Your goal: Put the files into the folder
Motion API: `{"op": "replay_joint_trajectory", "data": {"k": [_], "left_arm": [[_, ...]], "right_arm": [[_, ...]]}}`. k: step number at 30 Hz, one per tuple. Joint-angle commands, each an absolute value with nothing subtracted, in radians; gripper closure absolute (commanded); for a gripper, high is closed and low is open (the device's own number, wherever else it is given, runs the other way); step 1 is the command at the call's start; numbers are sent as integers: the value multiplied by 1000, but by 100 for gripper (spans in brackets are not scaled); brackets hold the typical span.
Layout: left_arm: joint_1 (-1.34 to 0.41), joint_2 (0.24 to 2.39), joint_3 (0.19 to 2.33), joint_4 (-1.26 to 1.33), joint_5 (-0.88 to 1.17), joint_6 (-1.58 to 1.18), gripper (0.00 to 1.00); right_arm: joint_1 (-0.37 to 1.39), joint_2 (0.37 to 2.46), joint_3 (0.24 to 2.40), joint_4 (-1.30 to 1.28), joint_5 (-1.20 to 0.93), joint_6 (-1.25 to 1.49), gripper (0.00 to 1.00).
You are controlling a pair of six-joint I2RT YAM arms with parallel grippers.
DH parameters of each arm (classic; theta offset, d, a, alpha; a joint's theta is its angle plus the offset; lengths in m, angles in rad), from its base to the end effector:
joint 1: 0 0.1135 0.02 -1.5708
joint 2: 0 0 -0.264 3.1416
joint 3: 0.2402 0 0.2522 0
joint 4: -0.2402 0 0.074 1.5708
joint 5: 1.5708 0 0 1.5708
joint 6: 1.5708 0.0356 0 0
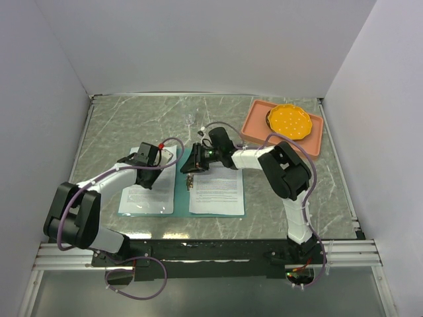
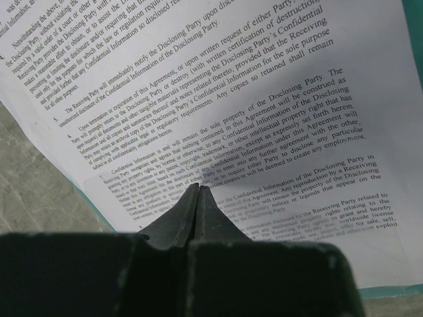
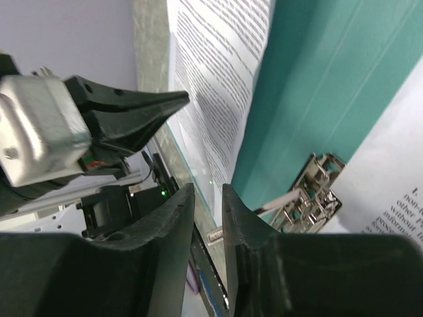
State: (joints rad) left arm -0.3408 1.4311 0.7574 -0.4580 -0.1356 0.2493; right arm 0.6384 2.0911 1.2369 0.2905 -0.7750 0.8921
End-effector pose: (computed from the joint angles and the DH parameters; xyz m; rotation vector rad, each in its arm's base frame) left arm 0.2453 -0.0819 0.1701 0.7441 2.5885 0.1552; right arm 0.3396 0.2831 0.1441 -0.2323 2.4562 1.6271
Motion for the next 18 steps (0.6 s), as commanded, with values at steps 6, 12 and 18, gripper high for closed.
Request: {"op": "replay_joint_trajectory", "data": {"k": [6,12,18], "left_arm": [[-336,1341,839,-521,-164,232,81],[-336,1189,954,-620,-206,219,24],[-336,1039,1115,-761,-279,222,4]], "right_arm": [[663,1956,1256,175,-723,793,80],[660,1844,1344,-111,-580,617,89],[681,1694,1526,-401,-364,463,100]]}}
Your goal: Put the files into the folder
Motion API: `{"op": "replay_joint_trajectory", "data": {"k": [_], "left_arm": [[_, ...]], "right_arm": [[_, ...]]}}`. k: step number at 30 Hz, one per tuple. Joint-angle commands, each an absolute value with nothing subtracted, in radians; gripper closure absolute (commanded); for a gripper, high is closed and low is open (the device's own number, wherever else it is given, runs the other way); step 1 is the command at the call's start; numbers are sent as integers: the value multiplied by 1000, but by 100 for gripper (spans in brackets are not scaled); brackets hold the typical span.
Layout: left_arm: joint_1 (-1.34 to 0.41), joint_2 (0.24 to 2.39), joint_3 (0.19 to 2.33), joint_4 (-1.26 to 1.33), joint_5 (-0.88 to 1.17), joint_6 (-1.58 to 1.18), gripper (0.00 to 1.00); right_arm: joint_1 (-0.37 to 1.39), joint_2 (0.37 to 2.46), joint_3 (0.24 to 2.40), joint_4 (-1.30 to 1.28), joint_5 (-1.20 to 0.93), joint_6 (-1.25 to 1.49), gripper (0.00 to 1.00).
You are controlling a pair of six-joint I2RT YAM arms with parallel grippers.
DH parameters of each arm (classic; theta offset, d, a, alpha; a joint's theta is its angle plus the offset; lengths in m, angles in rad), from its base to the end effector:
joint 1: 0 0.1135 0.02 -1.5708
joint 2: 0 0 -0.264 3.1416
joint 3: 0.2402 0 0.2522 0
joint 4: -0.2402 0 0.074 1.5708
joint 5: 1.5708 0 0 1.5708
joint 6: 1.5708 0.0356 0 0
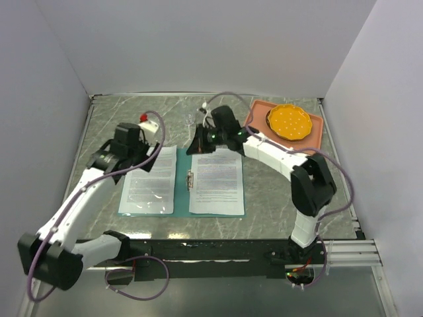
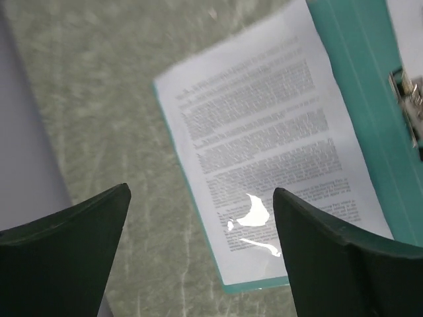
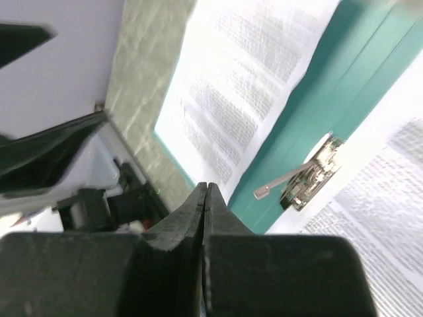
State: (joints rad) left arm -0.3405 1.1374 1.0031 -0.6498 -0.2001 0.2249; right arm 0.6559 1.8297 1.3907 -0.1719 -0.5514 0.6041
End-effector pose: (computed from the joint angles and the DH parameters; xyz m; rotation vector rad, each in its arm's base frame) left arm 0.2258 -0.0725 0.3029 0.5592 2.2744 0.1784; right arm 0.3217 0.2711 0.2591 -0.4093 2.3549 1.2657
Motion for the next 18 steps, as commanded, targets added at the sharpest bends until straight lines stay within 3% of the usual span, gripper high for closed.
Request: {"op": "replay_joint_trajectory", "data": {"k": [1,5,8,12,18], "left_arm": [[-336,990,1136,-771,-296,227,4],[-336,862,1238,-785,-412,264,4],[-336,757,1243,-755,-546,290,4],[-337,634,1261,-752,-568,328,4],[-336,588,1278,-821,-589,333,4]], "right_arm": [[695,1639,1538,-428,-323,424,100],[785,1470,1543,-506,-129,336,100],[740,1286,1343,-349,-234,434,100],[634,1056,1059,-224,-347,566,100],[635,1006,1124,-481,-255,471,100]]}}
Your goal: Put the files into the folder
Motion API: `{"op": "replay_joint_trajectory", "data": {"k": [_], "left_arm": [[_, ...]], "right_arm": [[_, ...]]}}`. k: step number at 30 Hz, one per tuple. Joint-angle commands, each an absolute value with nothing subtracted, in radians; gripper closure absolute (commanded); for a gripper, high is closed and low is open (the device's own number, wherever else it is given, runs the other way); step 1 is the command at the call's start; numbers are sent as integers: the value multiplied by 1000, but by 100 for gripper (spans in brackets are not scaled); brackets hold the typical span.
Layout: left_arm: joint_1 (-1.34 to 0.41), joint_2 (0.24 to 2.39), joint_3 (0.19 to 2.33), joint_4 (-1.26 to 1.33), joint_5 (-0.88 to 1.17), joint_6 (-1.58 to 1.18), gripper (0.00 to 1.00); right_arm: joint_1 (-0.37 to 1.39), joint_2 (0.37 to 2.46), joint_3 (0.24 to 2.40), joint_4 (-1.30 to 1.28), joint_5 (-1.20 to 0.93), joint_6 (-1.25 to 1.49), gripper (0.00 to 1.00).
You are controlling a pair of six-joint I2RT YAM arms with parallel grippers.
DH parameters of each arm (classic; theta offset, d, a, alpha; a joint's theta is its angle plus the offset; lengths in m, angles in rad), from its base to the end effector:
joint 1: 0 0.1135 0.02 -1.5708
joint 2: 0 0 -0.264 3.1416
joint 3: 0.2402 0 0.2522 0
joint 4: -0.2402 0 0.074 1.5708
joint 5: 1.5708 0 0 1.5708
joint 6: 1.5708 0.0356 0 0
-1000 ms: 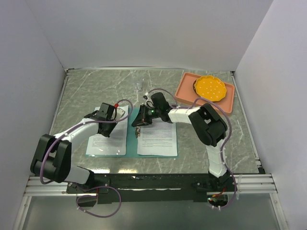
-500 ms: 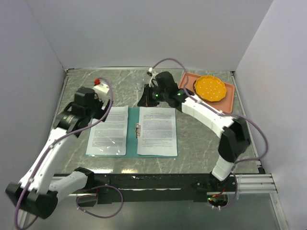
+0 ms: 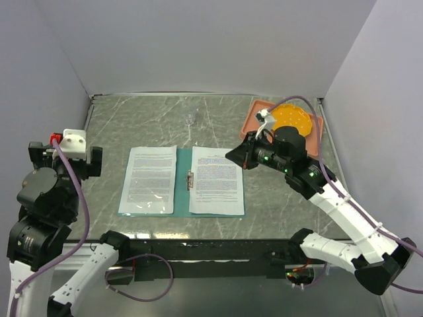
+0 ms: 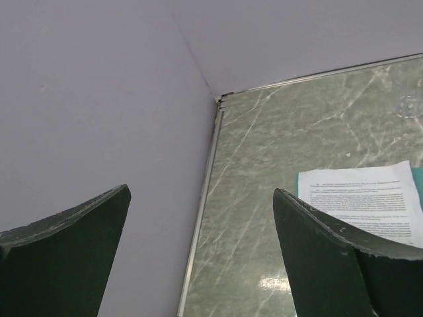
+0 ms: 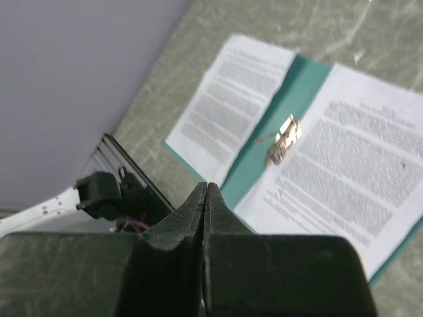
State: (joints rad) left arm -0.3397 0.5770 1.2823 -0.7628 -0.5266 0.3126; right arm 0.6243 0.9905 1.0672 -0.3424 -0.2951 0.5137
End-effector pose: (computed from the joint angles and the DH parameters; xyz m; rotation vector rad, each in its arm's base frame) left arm 0.0540 -0.0001 0.4560 0.1258 1.6310 0.4070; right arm 0.1718 0.1365 0.3845 -0.3288 1.9341 1.0467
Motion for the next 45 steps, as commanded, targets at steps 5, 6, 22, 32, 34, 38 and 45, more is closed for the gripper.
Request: {"op": "replay_joint_trajectory", "data": {"k": [5,6,22,32,34,38,45], "left_arm": [[-336,566,1272,-838,-560,284,4],[-337,568,1270,-819,-566,281,4],[-336,897,1648,-1029,-298,180,3],[-337,959,1572,-976,-92,141,91],[-337,971,1521,-934,-54,146,97],[-337,1029,1462,-838,0,186,84],[-327,1294,1480,-715,74,236,4]], "right_arm": [[637,965,1123,-549,-210,452,1],[637,951,1115,-554,-200,454,1],[637,836,1031,-637,-54,525,97],[637,863,1035,-704,47,476,80],[637,899,1055,-686,55,462,49],[637,988,1057,-554,80,402,27],[637,1149,1051,-353,120,368,65]]}}
